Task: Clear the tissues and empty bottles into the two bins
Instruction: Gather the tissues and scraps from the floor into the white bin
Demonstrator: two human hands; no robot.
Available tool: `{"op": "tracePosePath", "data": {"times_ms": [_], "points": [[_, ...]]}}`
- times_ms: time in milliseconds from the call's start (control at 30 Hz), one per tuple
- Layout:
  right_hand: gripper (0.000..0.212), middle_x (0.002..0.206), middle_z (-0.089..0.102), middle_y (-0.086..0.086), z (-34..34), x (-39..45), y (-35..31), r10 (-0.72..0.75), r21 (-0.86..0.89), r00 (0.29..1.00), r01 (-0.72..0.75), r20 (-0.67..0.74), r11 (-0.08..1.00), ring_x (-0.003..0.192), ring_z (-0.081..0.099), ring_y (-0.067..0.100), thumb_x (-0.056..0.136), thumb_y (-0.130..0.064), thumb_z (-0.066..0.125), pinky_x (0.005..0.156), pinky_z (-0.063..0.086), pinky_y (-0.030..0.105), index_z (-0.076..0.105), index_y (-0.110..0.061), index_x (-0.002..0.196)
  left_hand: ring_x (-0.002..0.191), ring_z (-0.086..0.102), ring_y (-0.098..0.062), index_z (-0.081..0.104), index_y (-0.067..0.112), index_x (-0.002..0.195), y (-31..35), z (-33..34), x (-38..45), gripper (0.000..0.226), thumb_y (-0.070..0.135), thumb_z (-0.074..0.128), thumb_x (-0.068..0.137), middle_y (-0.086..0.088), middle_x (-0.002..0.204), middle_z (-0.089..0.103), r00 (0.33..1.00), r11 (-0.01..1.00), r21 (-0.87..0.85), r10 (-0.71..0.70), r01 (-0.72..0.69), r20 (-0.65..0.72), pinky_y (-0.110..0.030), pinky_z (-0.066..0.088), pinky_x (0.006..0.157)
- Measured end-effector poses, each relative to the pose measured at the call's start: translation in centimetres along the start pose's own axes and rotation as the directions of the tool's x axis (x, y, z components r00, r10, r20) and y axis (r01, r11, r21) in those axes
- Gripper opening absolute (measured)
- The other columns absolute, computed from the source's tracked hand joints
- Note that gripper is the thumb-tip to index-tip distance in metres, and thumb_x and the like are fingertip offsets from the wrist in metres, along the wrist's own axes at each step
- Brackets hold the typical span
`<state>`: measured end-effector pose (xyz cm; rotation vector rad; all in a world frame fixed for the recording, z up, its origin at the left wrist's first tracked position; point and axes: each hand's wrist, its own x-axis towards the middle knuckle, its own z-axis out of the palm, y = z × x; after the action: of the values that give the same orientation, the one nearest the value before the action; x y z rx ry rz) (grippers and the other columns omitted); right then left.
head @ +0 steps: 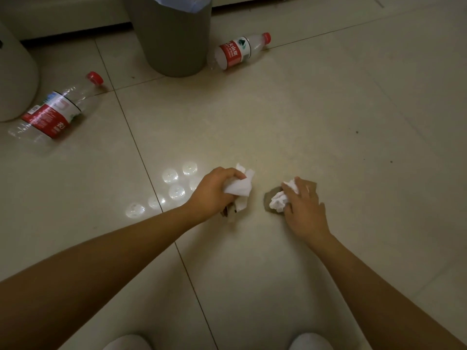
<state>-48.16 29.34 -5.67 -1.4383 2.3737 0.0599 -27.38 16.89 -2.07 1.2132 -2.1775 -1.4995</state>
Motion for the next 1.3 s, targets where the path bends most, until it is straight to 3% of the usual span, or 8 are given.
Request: {"op": "tracePosePath", "data": {"times_ms": [167,367,600,700,767,833,1000,1300], "points": [[0.089,0.158,-0.015,-0.003,0.7,-0.4,0.8,0.024,-0.014,0.975,-0.021,0.219,1.0,0.145,-0.006,0.034,0.077,-0.052,0.059,0.106,0.026,0.058,0.009,-0.038,0.149,0.087,0.051,-0.015,0.061,0.022,0.116,0.3,1.1,0.6,0.043,0.001,0.066,0.079,-0.002,0.105,0.05,1.0,0.999,0.042,0.006,-0.006,0.007,-0.006,0.042,0.062],[0.074,0.15,0.017,0.007,-0.1,-0.2,-1.0,-0.018,-0.053,0.991,0.025,0.131,0.998,0.129,0.034,0.031,0.074,-0.037,0.062,0.089,0.045,0.038,0.03,-0.029,0.14,0.091,0.051,-0.013,0.06,0.024,0.117,-1.2,-0.4,0.1,0.04,0.009,0.07,0.081,0.001,0.11,0.051,0.997,0.996,0.061,-0.064,0.067,-0.05,-0.004,0.04,0.063],[0.061,0.14,0.034,0.02,0.3,-1.1,-5.0,-0.126,-0.275,0.971,0.18,0.203,0.944,0.111,0.053,0.037,0.085,-0.025,0.051,0.085,0.048,0.042,0.029,-0.013,0.141,0.079,0.051,-0.005,0.059,0.021,0.119,-1.8,-2.3,-1.1,0.041,0.007,0.069,0.081,-0.002,0.115,0.051,0.992,0.991,0.083,-0.1,0.107,-0.075,-0.005,0.044,0.057],[0.054,0.114,0.056,0.014,0.6,-0.8,-5.7,-0.174,-0.34,0.979,0.2,0.104,0.919,0.099,0.059,0.031,0.079,-0.019,0.061,0.072,0.053,0.038,0.044,-0.007,0.129,0.083,0.05,-0.009,0.06,0.022,0.117,-1.8,-3.4,-1.6,0.042,0.006,0.068,0.08,-0.003,0.115,0.052,0.993,0.99,0.103,-0.088,0.097,-0.084,-0.006,0.042,0.06],[0.054,0.075,0.062,0.008,0.1,-0.8,-6.2,-0.246,-0.374,0.969,0.233,0.013,0.898,0.065,0.062,0.023,0.047,-0.019,0.083,0.048,0.045,0.025,0.065,-0.006,0.097,0.077,0.051,-0.003,0.059,0.021,0.118,-1.8,-4.2,-2.0,0.041,0.006,0.068,0.081,-0.002,0.115,0.051,0.99,0.991,0.085,-0.092,0.101,-0.104,-0.005,0.043,0.059],[0.05,0.054,0.055,0.002,-0.6,-0.7,-6.9,-0.335,-0.394,0.938,0.277,-0.086,0.876,0.042,0.053,0.017,0.029,-0.016,0.087,0.036,0.03,0.017,0.07,-0.011,0.075,0.072,0.048,0.004,0.058,0.019,0.119,-1.9,-5.2,-2.4,0.041,0.006,0.069,0.082,-0.001,0.116,0.049,0.986,0.992,0.06,-0.101,0.11,-0.134,-0.002,0.043,0.057],[0.037,0.063,0.059,0.002,-2.3,0.7,-11.8,-0.467,-0.385,0.862,0.371,-0.195,0.845,0.034,0.05,0.021,0.051,-0.018,0.085,0.038,0.023,0.017,0.068,-0.016,0.085,0.07,0.054,0.001,0.06,0.022,0.117,-1.9,-9.0,-3.7,0.037,0.009,0.069,0.083,-0.001,0.116,0.05,0.963,0.991,-0.015,-0.133,0.133,-0.235,-0.006,0.047,0.055],[0.043,0.094,0.066,0.005,-9.3,3.9,-26.5,-0.618,-0.184,0.685,0.599,-0.387,0.779,0.042,0.052,0.024,0.065,-0.009,0.074,0.037,0.036,0.022,0.061,-0.012,0.106,0.082,0.057,-0.008,0.057,0.026,0.115,-2.9,-21.5,-5.7,0.038,0.012,0.07,0.082,0.003,0.111,0.052,0.917,0.993,0.03,-0.093,0.113,-0.388,-0.009,0.047,0.056]]}}
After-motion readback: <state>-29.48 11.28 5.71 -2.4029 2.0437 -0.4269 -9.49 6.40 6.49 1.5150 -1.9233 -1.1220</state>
